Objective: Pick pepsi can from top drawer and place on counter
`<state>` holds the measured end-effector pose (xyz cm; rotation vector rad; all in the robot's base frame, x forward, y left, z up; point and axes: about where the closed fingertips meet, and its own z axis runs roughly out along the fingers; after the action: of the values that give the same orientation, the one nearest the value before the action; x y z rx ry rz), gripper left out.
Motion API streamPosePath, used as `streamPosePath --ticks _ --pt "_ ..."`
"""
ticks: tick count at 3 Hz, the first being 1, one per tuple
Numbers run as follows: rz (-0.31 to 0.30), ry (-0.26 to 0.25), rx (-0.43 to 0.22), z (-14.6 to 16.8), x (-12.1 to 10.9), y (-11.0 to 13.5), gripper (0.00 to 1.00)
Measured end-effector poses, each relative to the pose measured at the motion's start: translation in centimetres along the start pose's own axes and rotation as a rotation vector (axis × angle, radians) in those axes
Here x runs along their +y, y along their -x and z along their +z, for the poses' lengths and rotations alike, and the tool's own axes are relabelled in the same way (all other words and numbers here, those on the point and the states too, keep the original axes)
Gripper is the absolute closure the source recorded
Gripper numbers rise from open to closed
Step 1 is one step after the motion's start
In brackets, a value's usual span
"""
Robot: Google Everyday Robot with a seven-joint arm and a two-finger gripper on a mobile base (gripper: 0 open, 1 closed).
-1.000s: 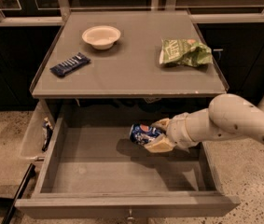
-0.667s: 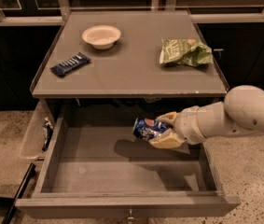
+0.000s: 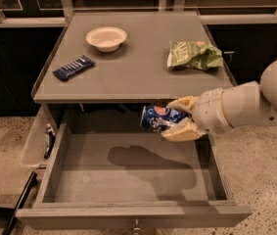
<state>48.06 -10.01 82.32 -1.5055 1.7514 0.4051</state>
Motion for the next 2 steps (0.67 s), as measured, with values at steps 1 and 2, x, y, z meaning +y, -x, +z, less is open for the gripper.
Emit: streamPosePath --ticks 1,2 --pt "-0.059 -0.026 -0.015 -1.65 -2.50 2.49 1.00" --pt "-0.066 -0.035 -0.020 -1.96 -2.91 2.97 1.00"
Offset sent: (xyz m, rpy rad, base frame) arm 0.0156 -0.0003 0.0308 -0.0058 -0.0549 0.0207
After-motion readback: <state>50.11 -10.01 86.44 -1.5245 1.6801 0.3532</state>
